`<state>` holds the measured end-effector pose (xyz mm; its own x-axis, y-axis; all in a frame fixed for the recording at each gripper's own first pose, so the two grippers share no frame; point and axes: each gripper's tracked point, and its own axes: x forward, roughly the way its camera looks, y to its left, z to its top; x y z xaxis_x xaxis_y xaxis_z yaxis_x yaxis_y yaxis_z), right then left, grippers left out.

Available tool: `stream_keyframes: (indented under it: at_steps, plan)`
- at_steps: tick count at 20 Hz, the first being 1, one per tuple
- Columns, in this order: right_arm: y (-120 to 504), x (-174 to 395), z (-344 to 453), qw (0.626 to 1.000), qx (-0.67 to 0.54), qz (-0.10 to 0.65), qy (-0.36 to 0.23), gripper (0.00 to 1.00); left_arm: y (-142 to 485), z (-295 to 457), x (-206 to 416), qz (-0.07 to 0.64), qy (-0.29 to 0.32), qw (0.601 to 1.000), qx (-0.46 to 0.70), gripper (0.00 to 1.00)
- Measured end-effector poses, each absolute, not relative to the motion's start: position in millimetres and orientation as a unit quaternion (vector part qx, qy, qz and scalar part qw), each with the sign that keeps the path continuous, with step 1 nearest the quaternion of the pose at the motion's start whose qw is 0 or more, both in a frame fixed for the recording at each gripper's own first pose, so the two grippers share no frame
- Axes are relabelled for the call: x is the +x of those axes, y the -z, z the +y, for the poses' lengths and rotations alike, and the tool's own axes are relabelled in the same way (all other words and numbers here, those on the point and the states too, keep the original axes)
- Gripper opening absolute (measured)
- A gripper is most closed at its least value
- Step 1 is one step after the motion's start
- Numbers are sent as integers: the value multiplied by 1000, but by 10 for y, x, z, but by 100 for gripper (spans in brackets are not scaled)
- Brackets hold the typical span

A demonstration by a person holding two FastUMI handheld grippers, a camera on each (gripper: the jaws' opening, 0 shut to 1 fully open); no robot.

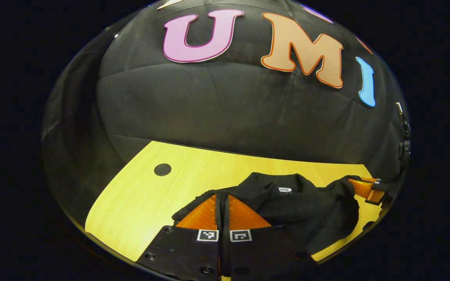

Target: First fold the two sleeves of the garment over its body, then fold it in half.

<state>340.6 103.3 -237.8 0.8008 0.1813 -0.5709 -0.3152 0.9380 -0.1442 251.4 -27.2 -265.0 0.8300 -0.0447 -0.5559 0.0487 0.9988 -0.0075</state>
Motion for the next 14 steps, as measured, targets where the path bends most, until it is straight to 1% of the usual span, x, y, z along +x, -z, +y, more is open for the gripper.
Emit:
stream_keyframes:
  at_steps: [2, 3, 6, 7, 8, 9, 10, 11, 12, 13, 14]
  plan:
    - [2450, 3451, 1006, 942, -112, 292, -125, 6, 2751, -292, 2553, 296, 23, 955, 2, 0]
    - [2488, 3490, 1028, 942, -110, 292, -125, 9, 2780, -299, 2582, 295, 20, 955, 1, 0]
    - [2518, 3532, 1062, 943, -111, 288, -121, 10, 2811, -293, 2635, 289, 10, 957, 5, 0]
    - [2512, 3544, 1076, 944, -110, 286, -122, 23, 2818, -297, 2647, 288, 9, 957, 10, 0]
    - [2494, 3566, 1049, 946, -113, 282, -117, 29, 2824, -284, 2644, 289, 7, 957, 16, 1]
    - [2459, 3559, 1017, 947, -115, 278, -113, 40, 2816, -272, 2645, 290, 4, 957, 19, 3]
    - [2416, 3572, 983, 949, -115, 273, -109, 55, 2801, -284, 2633, 290, 7, 957, 17, 3]
    - [2369, 3585, 951, 951, -116, 267, -102, 70, 2762, -303, 2640, 287, 12, 958, 11, 10]
    - [2310, 3607, 886, 954, -119, 259, -92, 77, 2739, -308, 2653, 280, 12, 960, 5, 40]
    - [2257, 3604, 867, 956, -121, 250, -89, 95, 2685, -288, 2627, 271, 8, 963, 2, 70]
    - [2207, 3600, 848, 958, -119, 245, -86, 100, 2660, -291, 2680, 264, 6, 964, -2, 100]
